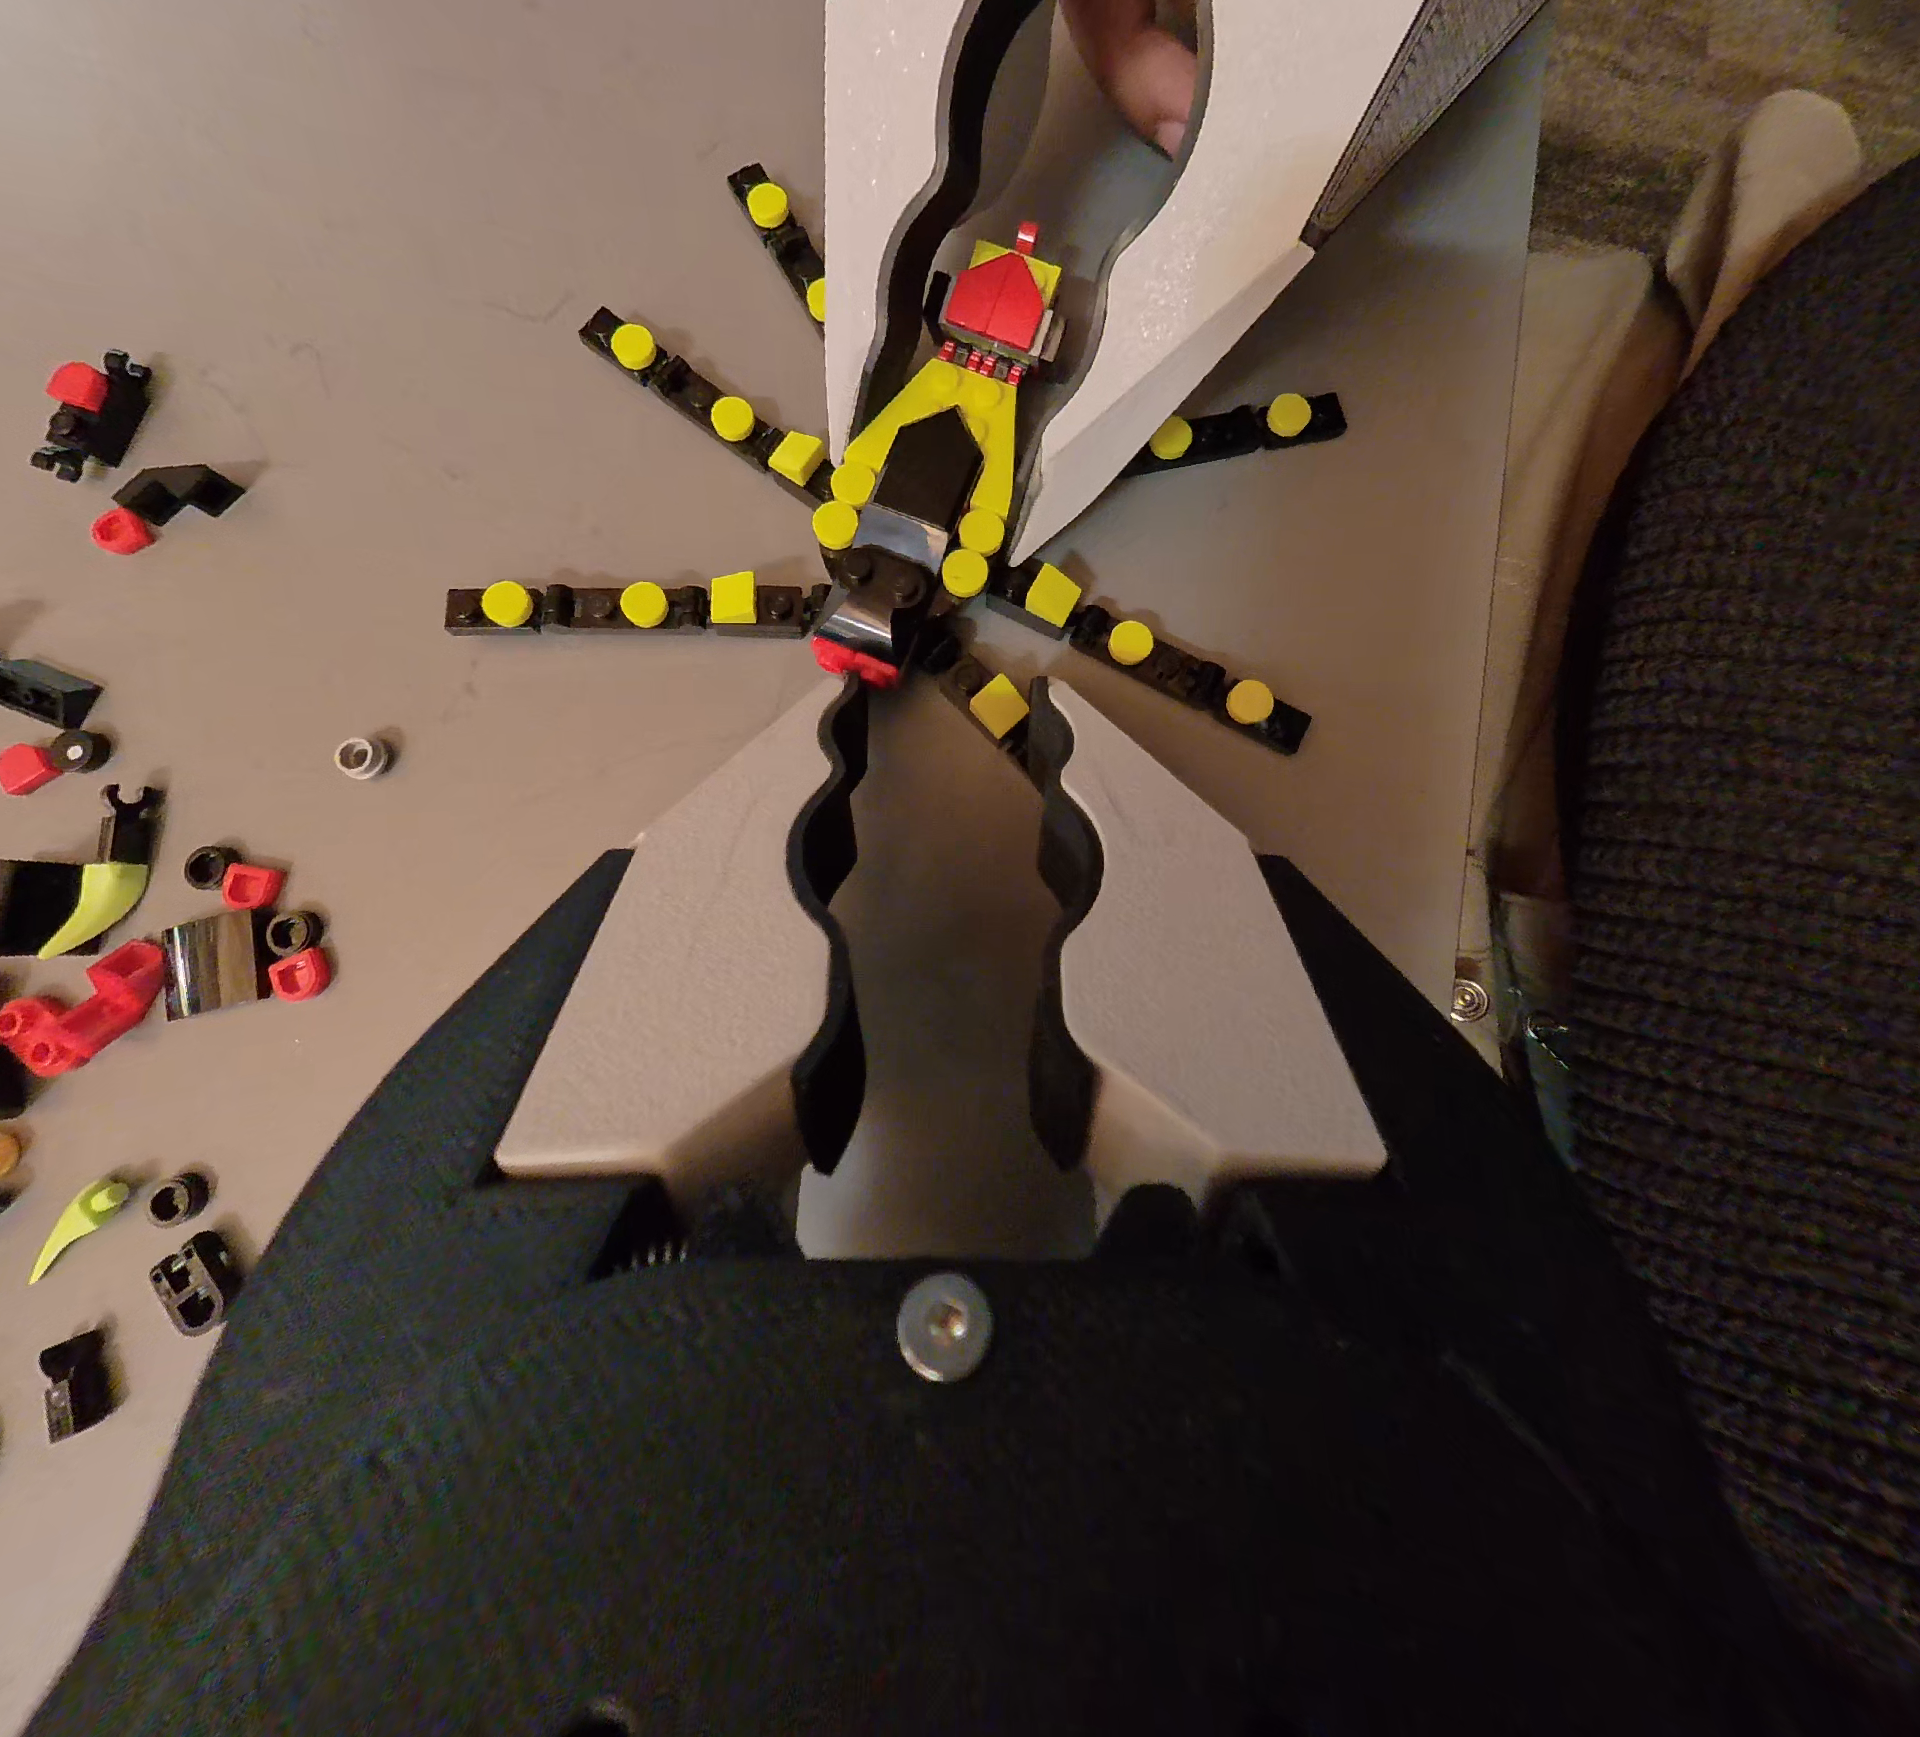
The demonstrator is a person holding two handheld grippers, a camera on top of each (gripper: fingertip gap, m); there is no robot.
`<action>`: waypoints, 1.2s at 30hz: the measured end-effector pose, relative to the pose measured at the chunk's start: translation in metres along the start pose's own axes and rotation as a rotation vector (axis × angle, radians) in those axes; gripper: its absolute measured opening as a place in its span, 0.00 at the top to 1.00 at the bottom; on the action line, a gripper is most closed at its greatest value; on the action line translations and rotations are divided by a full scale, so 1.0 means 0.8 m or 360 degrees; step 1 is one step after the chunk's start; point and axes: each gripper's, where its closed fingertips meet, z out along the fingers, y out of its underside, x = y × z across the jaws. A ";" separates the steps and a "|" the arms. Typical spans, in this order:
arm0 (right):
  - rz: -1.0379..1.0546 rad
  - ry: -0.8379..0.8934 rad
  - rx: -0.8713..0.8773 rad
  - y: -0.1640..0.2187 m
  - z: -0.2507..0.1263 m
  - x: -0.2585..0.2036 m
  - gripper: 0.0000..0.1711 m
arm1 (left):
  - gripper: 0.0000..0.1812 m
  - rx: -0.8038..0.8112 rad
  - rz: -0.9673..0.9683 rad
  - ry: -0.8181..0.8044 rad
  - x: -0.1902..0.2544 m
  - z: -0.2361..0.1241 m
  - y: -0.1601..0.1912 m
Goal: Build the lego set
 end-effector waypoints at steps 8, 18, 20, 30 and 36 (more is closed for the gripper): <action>0.0002 0.0007 0.0010 -0.001 0.001 0.000 0.83 | 0.82 0.0009 0.0015 -0.0015 -0.001 -0.001 0.000; 0.0138 -0.0071 0.0090 -0.006 -0.008 0.004 0.82 | 0.83 0.0018 0.0020 -0.0050 -0.008 -0.005 0.000; 0.0165 -0.0073 0.0125 -0.010 -0.013 0.009 0.82 | 0.83 0.0021 0.0017 -0.0056 -0.010 -0.006 0.000; 0.0142 -0.0030 0.0082 0.003 -0.049 0.016 0.84 | 0.83 0.0024 0.0016 -0.0075 -0.015 -0.010 0.000; 0.0151 -0.0009 0.0069 0.005 -0.056 0.012 0.84 | 0.83 0.0040 0.0018 -0.0109 -0.020 -0.015 -0.003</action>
